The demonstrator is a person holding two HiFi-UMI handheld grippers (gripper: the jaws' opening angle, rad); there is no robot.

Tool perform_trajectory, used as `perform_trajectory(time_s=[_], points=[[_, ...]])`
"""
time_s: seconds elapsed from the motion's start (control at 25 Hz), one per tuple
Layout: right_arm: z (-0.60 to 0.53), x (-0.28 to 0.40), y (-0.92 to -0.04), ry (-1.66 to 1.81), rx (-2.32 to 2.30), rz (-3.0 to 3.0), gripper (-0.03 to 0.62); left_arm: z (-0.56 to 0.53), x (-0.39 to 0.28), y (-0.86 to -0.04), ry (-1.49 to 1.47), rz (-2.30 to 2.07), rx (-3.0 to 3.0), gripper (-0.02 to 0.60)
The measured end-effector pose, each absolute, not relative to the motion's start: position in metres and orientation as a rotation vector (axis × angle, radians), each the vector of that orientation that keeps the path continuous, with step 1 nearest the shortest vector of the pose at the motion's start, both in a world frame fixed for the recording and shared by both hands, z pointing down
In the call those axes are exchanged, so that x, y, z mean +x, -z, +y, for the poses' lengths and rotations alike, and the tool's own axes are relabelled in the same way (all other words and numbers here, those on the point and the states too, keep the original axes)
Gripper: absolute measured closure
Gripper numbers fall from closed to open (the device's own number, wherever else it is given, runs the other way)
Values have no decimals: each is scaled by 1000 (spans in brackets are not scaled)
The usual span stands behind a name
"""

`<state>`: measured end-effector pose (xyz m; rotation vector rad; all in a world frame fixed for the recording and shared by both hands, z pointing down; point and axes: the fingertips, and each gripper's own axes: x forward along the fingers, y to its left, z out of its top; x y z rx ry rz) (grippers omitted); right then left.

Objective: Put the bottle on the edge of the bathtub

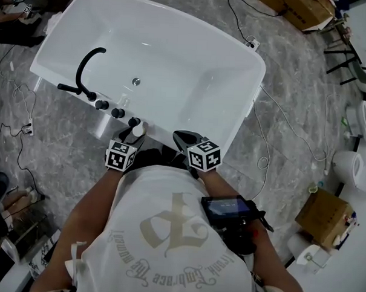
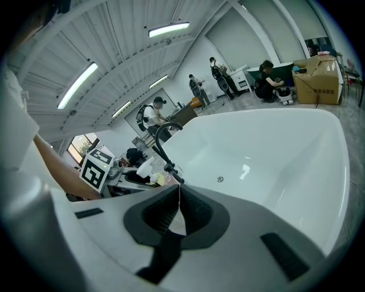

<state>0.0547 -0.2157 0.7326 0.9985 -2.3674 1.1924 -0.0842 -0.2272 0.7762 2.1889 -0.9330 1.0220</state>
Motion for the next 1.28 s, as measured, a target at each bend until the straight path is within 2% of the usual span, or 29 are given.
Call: perform_trajectory(time_s=[0.48,0.8,1.28], points=[[-206,38,-721,-1167,1046,-2390,588,-211,-109,-750,-919,-964,2219,392],[-197,31,-698,-1100,1105,-2427,588,-196,-128,-722,-797,-1027,2238,534],[-192,3,-660,-957,1165,-2486,588,-186,-165,-667,-501,-1070,2274,561]])
